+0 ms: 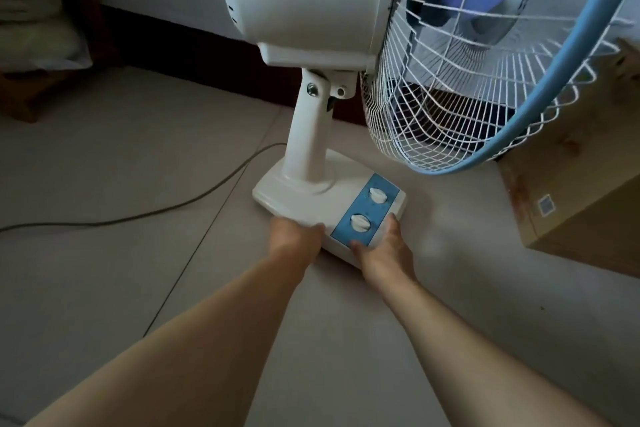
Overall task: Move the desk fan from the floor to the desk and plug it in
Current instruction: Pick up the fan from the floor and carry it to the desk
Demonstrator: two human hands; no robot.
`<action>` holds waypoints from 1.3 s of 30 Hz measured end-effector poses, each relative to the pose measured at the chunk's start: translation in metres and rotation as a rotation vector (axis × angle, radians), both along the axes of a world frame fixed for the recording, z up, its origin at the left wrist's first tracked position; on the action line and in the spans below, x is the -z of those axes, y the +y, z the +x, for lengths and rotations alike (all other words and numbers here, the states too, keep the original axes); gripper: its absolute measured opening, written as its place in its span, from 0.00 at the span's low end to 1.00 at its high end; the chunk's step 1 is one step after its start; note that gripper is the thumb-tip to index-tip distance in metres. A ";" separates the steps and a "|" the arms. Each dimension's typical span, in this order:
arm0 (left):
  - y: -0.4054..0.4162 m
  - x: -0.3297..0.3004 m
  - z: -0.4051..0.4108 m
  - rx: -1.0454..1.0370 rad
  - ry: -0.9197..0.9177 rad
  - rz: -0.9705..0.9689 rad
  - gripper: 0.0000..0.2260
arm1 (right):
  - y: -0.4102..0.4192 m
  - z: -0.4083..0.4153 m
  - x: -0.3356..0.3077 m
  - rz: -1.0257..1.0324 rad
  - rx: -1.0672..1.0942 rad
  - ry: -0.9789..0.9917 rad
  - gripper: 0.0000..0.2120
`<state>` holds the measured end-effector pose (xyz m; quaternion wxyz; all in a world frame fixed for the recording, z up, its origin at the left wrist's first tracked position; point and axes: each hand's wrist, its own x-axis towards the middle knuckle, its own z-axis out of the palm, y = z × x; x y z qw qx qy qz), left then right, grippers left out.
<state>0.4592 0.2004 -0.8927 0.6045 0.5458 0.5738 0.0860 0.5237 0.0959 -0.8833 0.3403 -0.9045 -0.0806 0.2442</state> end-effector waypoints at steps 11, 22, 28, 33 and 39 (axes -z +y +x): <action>0.022 0.003 -0.008 0.003 0.053 0.093 0.20 | 0.014 -0.025 -0.002 -0.014 -0.001 -0.018 0.42; 0.031 -0.013 -0.033 0.168 0.094 0.277 0.15 | 0.042 -0.058 -0.004 -0.052 0.045 -0.008 0.40; 0.028 -0.018 -0.040 0.230 0.209 0.347 0.17 | 0.036 -0.055 -0.009 -0.074 0.010 0.041 0.42; 0.012 -0.014 -0.035 0.178 0.218 0.178 0.18 | 0.020 -0.009 -0.020 -0.151 0.025 -0.092 0.40; -0.001 -0.007 -0.027 0.115 0.185 0.136 0.18 | 0.021 0.030 -0.012 -0.054 -0.141 -0.042 0.34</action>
